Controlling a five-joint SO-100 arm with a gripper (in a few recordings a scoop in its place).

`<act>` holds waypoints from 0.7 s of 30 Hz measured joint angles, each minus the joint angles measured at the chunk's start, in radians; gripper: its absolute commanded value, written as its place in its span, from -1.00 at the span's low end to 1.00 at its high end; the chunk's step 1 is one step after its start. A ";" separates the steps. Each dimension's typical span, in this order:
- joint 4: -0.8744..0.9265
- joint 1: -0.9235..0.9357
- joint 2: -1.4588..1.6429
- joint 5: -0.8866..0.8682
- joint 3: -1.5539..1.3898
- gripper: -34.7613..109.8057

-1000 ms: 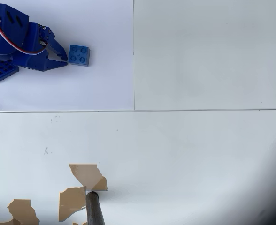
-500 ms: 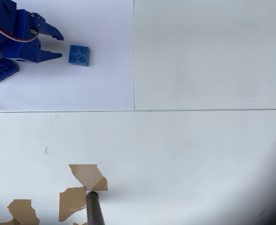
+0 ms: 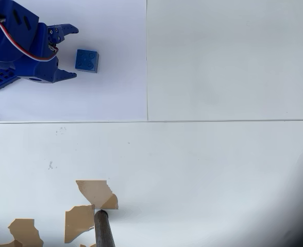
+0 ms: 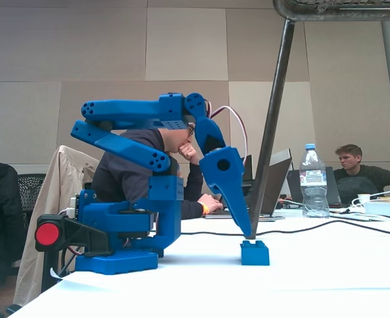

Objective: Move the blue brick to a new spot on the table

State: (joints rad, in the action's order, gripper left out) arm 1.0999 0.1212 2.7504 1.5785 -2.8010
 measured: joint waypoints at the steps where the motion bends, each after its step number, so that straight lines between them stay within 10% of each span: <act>1: -0.021 0.008 -0.028 0.006 0.000 0.00; 21: -0.215 -0.100 -0.525 -0.110 0.106 -0.24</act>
State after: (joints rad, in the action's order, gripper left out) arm 0.8851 0.0215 2.2258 1.4680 -2.6952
